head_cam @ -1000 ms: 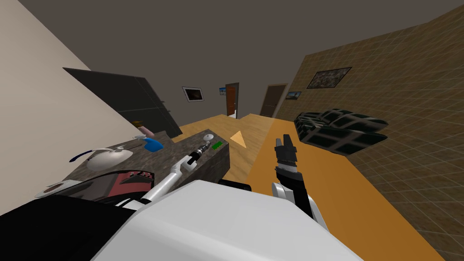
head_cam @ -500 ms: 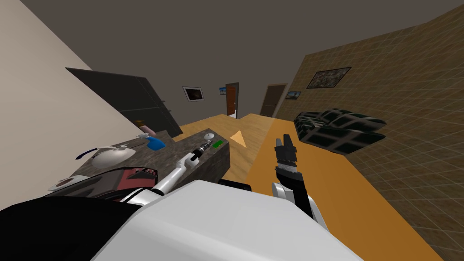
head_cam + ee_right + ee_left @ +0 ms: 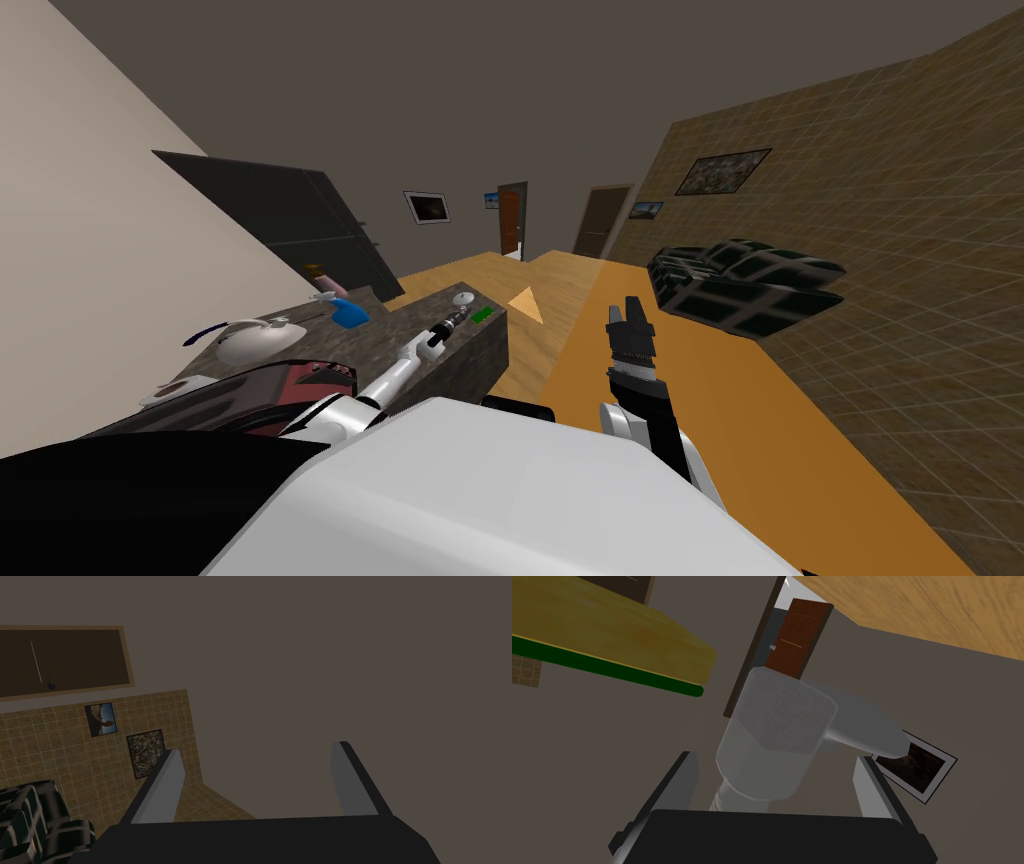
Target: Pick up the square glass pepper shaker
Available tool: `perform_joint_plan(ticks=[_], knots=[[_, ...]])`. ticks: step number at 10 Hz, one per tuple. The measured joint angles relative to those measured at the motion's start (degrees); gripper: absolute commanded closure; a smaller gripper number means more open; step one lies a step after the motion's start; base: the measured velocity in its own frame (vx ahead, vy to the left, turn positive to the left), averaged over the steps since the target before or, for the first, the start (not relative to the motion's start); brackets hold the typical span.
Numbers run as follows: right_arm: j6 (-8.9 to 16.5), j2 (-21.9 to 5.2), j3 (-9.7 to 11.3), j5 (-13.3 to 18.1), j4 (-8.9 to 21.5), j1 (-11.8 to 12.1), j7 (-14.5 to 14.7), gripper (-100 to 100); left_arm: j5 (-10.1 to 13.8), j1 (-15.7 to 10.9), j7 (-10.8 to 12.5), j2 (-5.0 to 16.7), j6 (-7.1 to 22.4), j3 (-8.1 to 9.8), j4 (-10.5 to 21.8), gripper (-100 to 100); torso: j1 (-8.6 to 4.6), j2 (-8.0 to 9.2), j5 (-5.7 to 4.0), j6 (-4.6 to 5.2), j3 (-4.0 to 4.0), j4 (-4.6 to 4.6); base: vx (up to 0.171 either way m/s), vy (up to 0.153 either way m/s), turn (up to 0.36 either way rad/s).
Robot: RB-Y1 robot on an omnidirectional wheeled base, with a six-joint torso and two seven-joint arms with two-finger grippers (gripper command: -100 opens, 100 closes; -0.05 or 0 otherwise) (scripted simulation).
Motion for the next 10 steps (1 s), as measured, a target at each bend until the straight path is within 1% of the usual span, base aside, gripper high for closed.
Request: perform_joint_plan(ticks=[1,2,3,4,5,7,9,10], knots=[[0.0,0.0,0.0,0.0,0.0,0.0,0.0,0,0.02,-0.37,0.06,0.03,0.12,-0.04,1.2,-100,-0.01,-0.08,0.0,0.0,-0.05,-0.02,-0.053,-0.004,0.004],[0.0,0.0,0.0,0.0,0.0,0.0,0.0,0,-0.11,-2.38,-0.53,-0.93,-1.48,0.16,4.26,-100,-0.03,0.0,0.0,0.02,-0.01,-0.01,-0.071,0.001,-0.008],[0.0,0.0,0.0,0.0,0.0,0.0,0.0,0,-0.04,-4.33,-0.76,-1.06,-2.32,-0.06,6.59,-100,-0.01,0.06,-0.01,0.01,0.03,0.01,-0.037,0.007,-0.004],[0.0,0.0,0.0,0.0,0.0,0.0,0.0,0,0.02,-5.26,-0.72,-1.01,-2.29,-0.2,8.23,-100,0.01,0.0,0.0,0.0,0.0,0.0,-0.065,0.004,0.003],[0.0,0.0,0.0,0.0,0.0,0.0,0.0,0,0.08,-6.67,-0.91,-1.47,-2.53,-0.5,9.68,-100,0.0,0.06,0.0,0.01,0.03,0.01,-0.072,0.003,-0.005],[0.0,0.0,0.0,0.0,0.0,0.0,0.0,0,0.19,-9.85,-1.04,-1.62,-3.47,-0.79,13.94,-100,0.0,0.0,0.0,0.0,0.0,0.0,-0.05,-0.001,-0.001],[0.0,0.0,0.0,0.0,0.0,0.0,0.0,0,0.33,-12.95,-1.21,-2.14,-4.09,-1.48,16.85,-100,-0.01,0.06,-0.01,0.01,0.04,0.02,-0.046,0.006,-0.003],[0.0,0.0,0.0,0.0,0.0,0.0,0.0,0,0.3,-14.42,-1.36,-2.37,-4.31,-1.45,18.65,-100,0.01,-0.02,0.0,0.0,-0.01,0.0,-0.005,0.004,-0.001]])
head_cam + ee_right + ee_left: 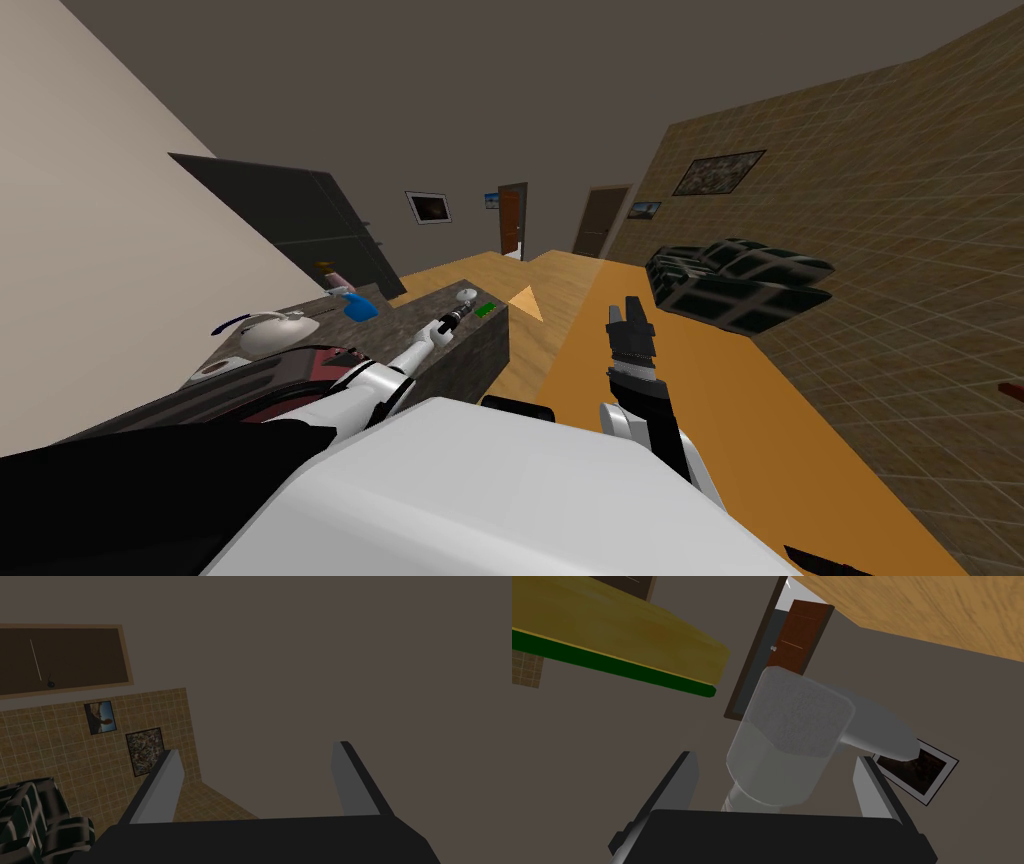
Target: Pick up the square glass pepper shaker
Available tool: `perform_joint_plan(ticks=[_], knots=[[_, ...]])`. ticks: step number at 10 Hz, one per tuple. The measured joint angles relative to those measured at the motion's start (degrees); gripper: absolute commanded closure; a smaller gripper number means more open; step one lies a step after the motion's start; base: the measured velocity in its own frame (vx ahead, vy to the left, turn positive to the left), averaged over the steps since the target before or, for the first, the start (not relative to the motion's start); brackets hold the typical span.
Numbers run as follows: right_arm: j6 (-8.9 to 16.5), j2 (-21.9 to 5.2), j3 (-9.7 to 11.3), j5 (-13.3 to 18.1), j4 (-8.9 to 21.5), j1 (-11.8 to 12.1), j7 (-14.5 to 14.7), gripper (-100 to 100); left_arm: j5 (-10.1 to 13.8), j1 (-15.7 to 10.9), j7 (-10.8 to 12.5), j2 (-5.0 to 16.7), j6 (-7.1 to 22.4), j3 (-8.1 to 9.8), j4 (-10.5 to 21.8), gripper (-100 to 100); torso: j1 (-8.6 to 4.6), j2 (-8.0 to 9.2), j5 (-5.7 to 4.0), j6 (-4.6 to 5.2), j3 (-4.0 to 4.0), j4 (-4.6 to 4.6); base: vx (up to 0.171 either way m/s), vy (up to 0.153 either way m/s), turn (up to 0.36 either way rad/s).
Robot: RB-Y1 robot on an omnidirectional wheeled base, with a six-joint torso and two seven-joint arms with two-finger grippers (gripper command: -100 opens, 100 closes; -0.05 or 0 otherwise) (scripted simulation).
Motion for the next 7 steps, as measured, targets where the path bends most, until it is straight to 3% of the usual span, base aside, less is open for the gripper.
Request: perform_joint_plan(ticks=[4,6,7], knots=[[0.0,0.0,0.0,0.0,0.0,0.0,0.0,0,0.09,-5.06,-0.61,-0.84,-1.52,-0.4,7.01,-100,-0.03,0.03,0.0,-0.01,0.01,0.0,-0.057,0.004,0.0],[0.0,0.0,0.0,0.0,0.0,0.0,0.0,0,0.19,-9.34,-1.06,-1.54,-3.0,-0.86,11.98,-100,0.0,0.12,0.0,0.0,0.07,0.02,-0.053,0.004,-0.006],[0.0,0.0,0.0,0.0,0.0,0.0,0.0,0,0.23,-9.51,-0.75,-1.35,-2.42,-1.21,12.19,-100,-0.01,0.03,0.0,-0.02,0.02,0.0,0.0,0.0,0.0]])
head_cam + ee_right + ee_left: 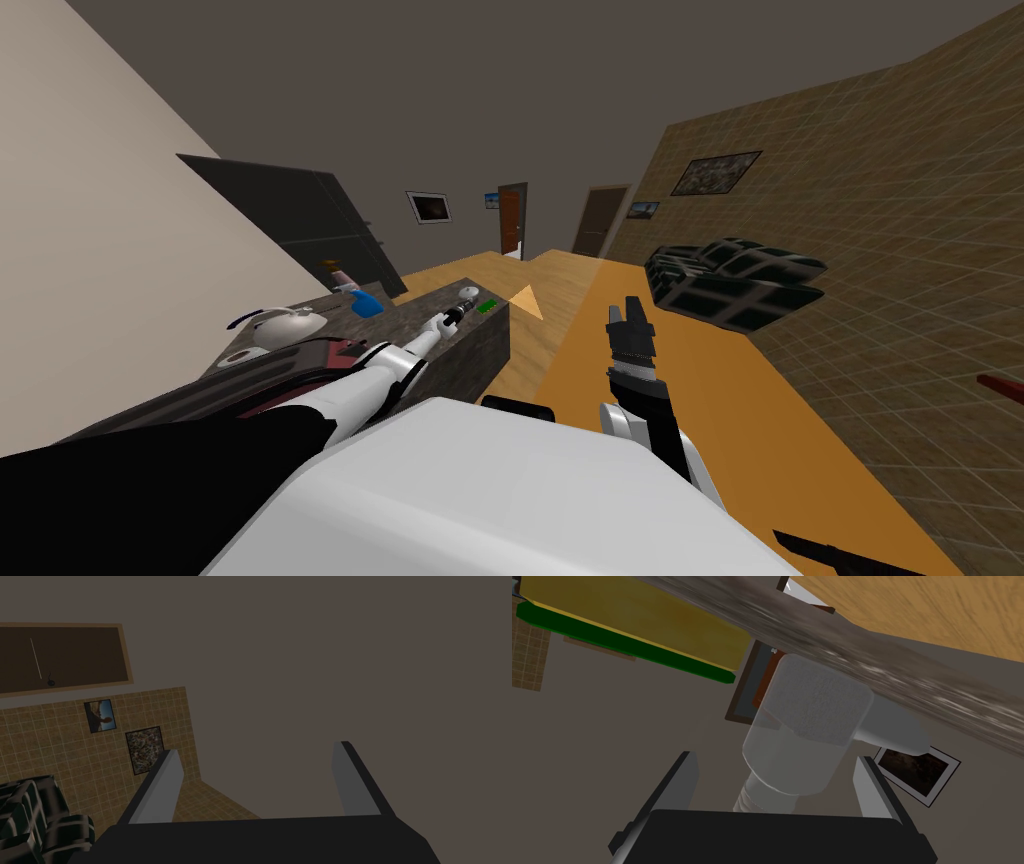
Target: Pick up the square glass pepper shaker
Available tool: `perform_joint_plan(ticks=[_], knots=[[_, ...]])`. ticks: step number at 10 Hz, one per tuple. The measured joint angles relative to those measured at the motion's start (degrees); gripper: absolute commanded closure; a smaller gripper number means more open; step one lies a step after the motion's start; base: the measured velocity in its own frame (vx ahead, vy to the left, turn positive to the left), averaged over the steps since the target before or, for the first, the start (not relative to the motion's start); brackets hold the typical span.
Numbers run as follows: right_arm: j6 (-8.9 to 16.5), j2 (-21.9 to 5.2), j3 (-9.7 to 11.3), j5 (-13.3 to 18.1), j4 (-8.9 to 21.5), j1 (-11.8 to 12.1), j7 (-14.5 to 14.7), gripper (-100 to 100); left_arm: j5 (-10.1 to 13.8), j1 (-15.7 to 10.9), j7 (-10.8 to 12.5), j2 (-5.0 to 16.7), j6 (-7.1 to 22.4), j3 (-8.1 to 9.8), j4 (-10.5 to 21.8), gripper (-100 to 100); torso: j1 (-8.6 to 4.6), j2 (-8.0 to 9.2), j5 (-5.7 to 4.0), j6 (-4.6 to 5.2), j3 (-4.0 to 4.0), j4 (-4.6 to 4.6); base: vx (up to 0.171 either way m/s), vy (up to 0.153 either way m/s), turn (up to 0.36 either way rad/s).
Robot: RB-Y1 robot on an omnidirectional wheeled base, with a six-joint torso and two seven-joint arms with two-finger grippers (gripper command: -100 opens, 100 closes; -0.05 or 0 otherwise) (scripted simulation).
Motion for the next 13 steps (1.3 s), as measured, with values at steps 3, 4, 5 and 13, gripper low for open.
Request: perform_joint_plan(ticks=[3,4,5,13], knots=[[0.0,0.0,0.0,0.0,0.0,0.0,0.0,0,0.01,-0.55,0.03,-0.03,-0.01,0.03,1.38,100,-0.01,-0.17,0.0,0.01,-0.1,-0.04,0.002,-0.001,0.001],[0.0,0.0,0.0,0.0,0.0,0.0,0.0,0,0.01,-0.55,0.04,-0.03,0.0,0.03,1.36,100,0.0,-0.17,0.0,0.01,-0.1,-0.04,0.0,0.0,0.0],[0.0,0.0,0.0,0.0,0.0,0.0,0.0,0,-0.08,-0.55,-0.12,0.04,0.01,-0.03,1.36,100,0.04,-0.17,0.07,0.0,-0.1,-0.04,0.0,0.0,0.0],[0.0,0.0,0.0,0.0,0.0,0.01,0.0,0,-0.15,5.16,0.34,0.95,1.11,1.15,-4.62,100,0.31,-0.51,0.2,-0.18,-0.39,-0.29,0.04,-0.003,-0.001]])
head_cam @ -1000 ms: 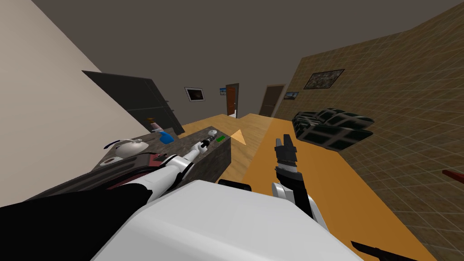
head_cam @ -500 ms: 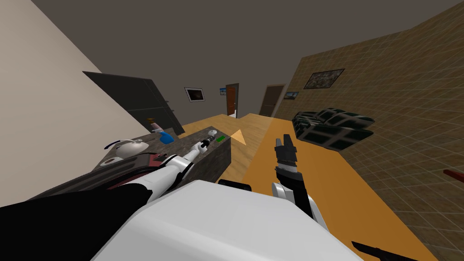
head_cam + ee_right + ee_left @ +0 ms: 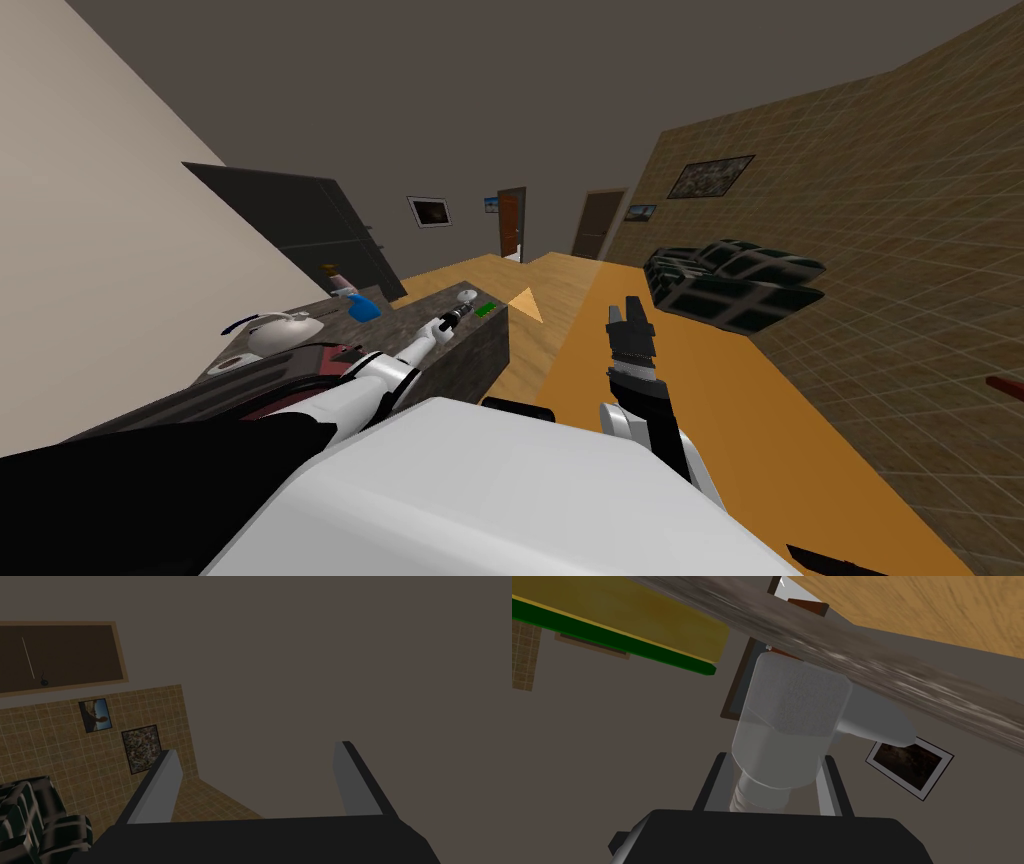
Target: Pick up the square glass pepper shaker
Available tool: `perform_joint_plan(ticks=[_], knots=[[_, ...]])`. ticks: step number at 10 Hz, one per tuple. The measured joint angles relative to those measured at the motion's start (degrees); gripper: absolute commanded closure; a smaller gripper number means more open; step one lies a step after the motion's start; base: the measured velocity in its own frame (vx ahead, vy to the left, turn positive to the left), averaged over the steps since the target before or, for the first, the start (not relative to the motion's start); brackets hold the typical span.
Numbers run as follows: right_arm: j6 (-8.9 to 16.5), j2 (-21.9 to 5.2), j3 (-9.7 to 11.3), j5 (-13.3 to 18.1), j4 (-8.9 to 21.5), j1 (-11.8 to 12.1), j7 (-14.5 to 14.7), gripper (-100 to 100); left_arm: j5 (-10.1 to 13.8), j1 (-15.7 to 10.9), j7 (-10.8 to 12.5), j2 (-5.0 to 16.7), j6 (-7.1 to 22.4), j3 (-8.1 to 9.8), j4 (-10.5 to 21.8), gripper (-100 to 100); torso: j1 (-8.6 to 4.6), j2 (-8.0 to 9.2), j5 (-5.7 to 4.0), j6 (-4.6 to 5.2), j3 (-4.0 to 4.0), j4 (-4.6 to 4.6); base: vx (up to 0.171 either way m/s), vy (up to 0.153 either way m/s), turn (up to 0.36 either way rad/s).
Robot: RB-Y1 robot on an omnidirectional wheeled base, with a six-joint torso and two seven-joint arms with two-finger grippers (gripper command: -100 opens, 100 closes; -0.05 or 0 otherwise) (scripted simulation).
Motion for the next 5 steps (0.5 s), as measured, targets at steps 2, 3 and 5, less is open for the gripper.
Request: perform_joint_plan(ticks=[2,3,5], knots=[[0.0,0.0,-0.01,0.0,0.0,0.0,0.0,0,-0.06,3.03,0.31,0.36,1.19,0.1,-4.17,100,0.19,-0.02,0.1,-0.03,-0.07,-0.1,0.046,-0.002,0.003],[0.0,0.0,0.0,0.0,0.0,0.0,0.0,0,-0.13,4.14,0.48,0.74,1.29,0.4,-5.0,100,0.24,-0.1,0.11,-0.11,-0.13,-0.16,0.068,-0.002,0.003],[0.0,0.0,-0.01,0.0,0.0,0.0,0.0,0,-0.12,7.52,1.04,1.32,2.84,0.38,-9.54,100,0.35,-0.1,0.21,-0.14,-0.2,-0.28,0.023,0.001,0.012]])
